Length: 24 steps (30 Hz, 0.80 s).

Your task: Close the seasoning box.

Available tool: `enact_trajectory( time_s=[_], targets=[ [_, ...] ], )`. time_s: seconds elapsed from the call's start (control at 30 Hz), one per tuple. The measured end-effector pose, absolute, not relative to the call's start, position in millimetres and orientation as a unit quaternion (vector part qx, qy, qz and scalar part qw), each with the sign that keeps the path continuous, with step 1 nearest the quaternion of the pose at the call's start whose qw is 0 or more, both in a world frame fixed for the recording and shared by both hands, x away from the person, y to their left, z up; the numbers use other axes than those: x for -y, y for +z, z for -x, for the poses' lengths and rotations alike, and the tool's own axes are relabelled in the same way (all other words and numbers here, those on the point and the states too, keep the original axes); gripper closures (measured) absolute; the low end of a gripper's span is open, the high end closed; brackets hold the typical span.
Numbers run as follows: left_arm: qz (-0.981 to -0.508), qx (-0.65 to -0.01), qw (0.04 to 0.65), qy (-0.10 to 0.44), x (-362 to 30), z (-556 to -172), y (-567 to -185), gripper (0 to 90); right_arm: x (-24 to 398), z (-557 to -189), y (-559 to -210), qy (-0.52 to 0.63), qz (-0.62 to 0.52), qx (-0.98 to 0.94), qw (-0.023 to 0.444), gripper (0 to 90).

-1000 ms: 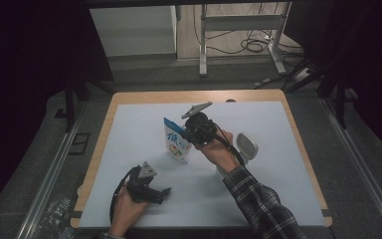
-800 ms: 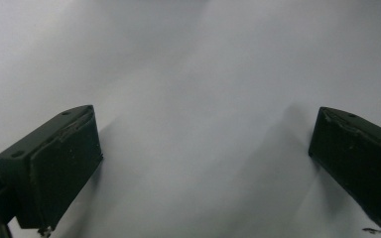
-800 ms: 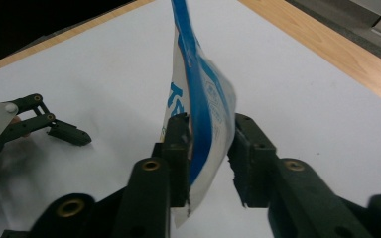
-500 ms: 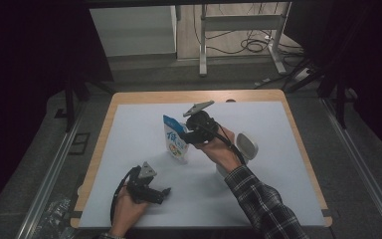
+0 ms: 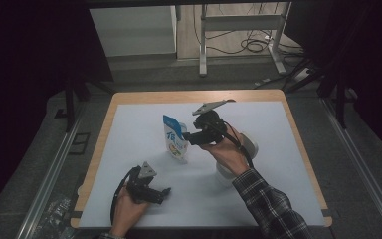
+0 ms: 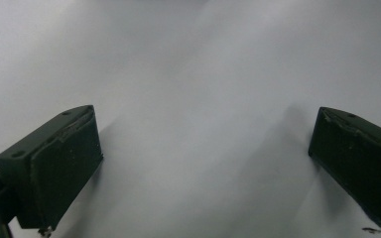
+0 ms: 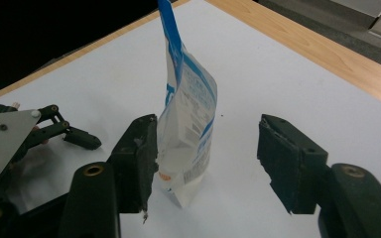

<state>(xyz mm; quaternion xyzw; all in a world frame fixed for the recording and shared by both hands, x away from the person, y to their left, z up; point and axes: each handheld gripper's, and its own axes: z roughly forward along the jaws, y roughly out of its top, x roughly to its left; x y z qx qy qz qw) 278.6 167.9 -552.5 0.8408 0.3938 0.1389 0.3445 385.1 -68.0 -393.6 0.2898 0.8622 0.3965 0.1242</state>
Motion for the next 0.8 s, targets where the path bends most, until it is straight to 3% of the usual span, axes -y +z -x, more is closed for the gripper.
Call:
enact_trajectory(
  time_s=[0.8],
  targets=[
    [-0.839,-0.395,0.347,0.14,-168.1,-278.4,-552.6,0.5,102.8,-349.5,-401.7,0.421,-0.291,-0.85,0.124,40.6]
  ],
)
